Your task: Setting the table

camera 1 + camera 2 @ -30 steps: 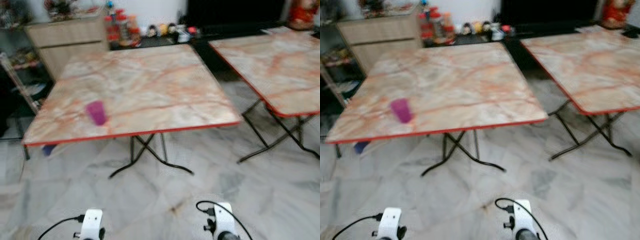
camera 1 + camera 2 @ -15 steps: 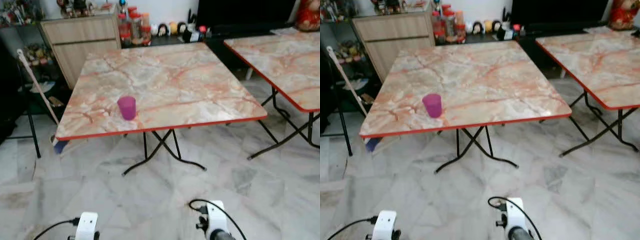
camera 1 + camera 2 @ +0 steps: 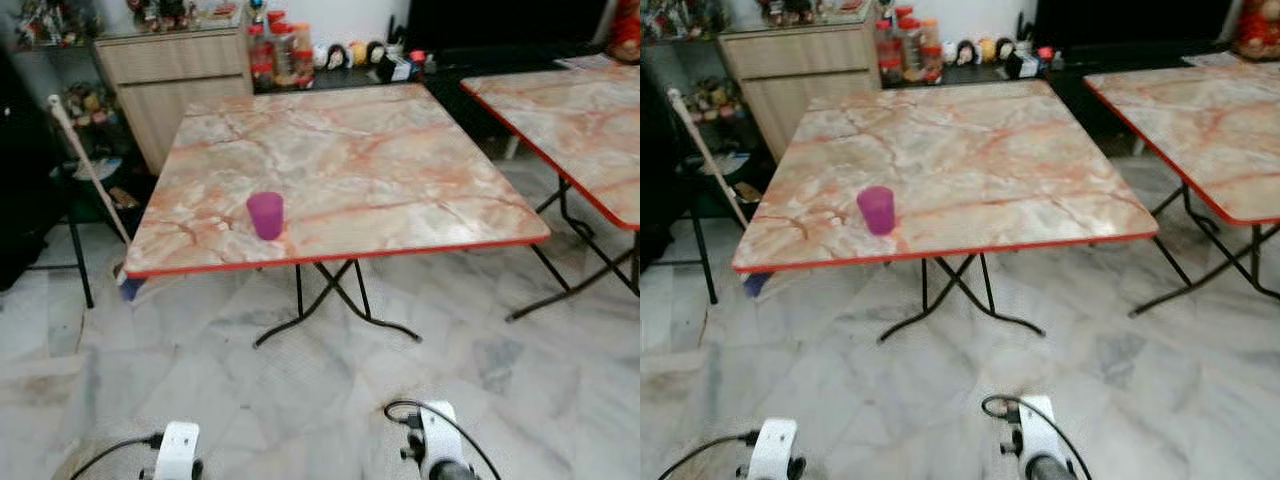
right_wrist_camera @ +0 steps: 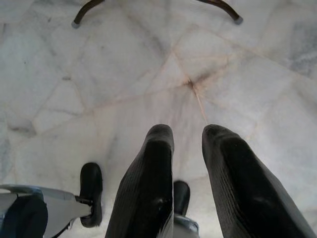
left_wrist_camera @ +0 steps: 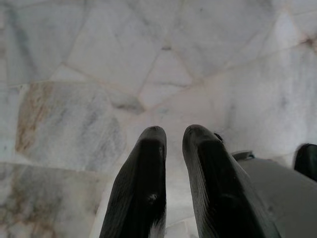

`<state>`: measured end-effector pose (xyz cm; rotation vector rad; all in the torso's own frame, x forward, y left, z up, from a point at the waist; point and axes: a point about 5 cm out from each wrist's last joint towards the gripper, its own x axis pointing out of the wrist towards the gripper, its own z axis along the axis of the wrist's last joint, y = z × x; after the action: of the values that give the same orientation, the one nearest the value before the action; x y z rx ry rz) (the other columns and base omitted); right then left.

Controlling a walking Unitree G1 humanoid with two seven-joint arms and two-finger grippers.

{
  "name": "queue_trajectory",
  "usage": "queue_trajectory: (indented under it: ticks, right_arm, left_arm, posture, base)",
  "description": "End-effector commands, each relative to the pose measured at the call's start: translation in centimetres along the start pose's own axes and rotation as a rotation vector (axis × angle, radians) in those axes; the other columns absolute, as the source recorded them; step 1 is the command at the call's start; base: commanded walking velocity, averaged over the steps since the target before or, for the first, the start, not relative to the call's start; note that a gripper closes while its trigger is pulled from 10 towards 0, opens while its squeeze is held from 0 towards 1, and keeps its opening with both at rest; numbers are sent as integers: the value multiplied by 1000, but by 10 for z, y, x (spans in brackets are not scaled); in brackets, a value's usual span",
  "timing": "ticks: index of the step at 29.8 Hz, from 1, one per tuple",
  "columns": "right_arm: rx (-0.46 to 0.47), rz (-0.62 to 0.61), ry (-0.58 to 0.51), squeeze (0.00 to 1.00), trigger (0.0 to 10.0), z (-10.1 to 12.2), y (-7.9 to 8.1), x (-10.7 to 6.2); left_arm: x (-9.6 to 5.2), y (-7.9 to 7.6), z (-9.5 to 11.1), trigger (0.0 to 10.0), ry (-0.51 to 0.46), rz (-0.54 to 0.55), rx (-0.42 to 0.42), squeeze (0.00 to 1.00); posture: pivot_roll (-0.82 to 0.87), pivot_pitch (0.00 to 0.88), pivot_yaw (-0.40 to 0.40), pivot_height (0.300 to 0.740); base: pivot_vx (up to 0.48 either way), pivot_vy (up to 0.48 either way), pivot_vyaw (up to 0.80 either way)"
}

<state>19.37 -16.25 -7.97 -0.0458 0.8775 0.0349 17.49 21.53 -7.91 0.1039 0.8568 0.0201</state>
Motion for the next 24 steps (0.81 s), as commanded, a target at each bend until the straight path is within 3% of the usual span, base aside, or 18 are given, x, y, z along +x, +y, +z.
queue_trajectory:
  ticks: [1, 4, 10, 13, 14, 24]
  right_arm:
    - [-7, -2, -20, 0, 10000, 5, -1, 1]
    - [-1, -9, -33, 0, 10000, 8, -5, 1]
    - [-77, -36, -42, 0, 10000, 10, -9, 1]
    - [-64, -35, -41, 0, 10000, 10, -8, 1]
    - [-30, -37, -37, 0, 10000, 10, -9, 1]
    - [-53, -30, -37, 0, 10000, 11, -8, 1]
  left_arm:
    - [0, 0, -2, 10000, 16, 4, 7, 0]
    - [0, 0, -2, 10000, 19, 6, 3, 0]
    - [0, -1, -2, 10000, 17, 12, -13, 0]
    - [0, -2, -2, 10000, 19, 12, -14, 0]
    - [0, -2, -2, 10000, 19, 13, -16, 0]
    - [1, -3, -2, 10000, 16, 22, -33, 0]
  posture:
    - [21, 0, 47, 740]
    - [23, 0, 43, 740]
    - [31, 0, 34, 740]
    - [26, 0, 34, 740]
    - [26, 0, 32, 740]
    - [37, 0, 21, 740]
  base:
    - [285, 0, 0]
    - [289, 0, 0]
    - [285, 0, 254]
    - [285, 0, 800]
    - [285, 0, 0]
    - [285, 0, 0]
